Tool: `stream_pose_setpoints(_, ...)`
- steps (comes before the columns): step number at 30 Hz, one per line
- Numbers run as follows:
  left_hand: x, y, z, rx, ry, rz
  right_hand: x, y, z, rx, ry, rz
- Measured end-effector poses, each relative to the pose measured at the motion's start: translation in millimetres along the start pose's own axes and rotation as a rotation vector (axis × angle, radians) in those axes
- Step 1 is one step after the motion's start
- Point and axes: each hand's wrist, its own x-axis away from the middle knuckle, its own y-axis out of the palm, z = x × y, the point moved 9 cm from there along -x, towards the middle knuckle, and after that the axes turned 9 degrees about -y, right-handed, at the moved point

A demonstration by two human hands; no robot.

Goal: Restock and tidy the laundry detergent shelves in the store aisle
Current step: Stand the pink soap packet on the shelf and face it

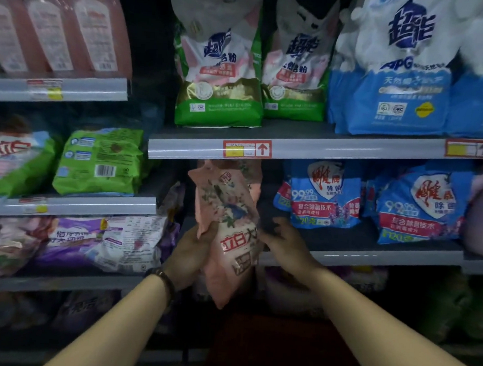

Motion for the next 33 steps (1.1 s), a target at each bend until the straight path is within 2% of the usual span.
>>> stream_pose_setpoints(3,-7,-10,-6,-0.013,-0.034,-0.052,-18,-1,16,-0.177,0.076,-0.082)
stream_pose_setpoints(7,-13,-13,-13,-0.035,-0.102,-0.182,-29,10,18,-0.338,0.118,-0.269)
stream_pose_setpoints(10,-25,-13,-17,-0.018,-0.106,-0.225,-43,5,27,-0.356,0.098,-0.232)
stream_pose_setpoints(16,-67,-30,-11,-0.166,-0.071,-0.063,-63,-1,36,-0.257,0.117,-0.249)
stream_pose_setpoints(20,-102,-39,-14,-0.235,-0.084,0.078,-89,-1,28,-0.159,0.105,-0.128)
stream_pose_setpoints(22,-120,-40,-1,-0.184,-0.039,0.130,-107,-1,21,-0.125,0.089,-0.065)
stream_pose_setpoints(26,-160,-36,42,-0.041,0.049,0.108,-155,-11,-6,-0.161,-0.033,0.088)
stream_pose_setpoints(28,-181,-43,45,-0.102,0.038,0.179,-177,-8,-2,-0.082,-0.053,0.108)
stream_pose_setpoints(30,-204,-54,24,-0.250,0.013,0.255,-183,3,14,0.094,-0.032,0.054)
stream_pose_setpoints(33,-217,-36,-26,-0.500,0.010,0.150,-176,18,47,0.223,-0.034,-0.010)
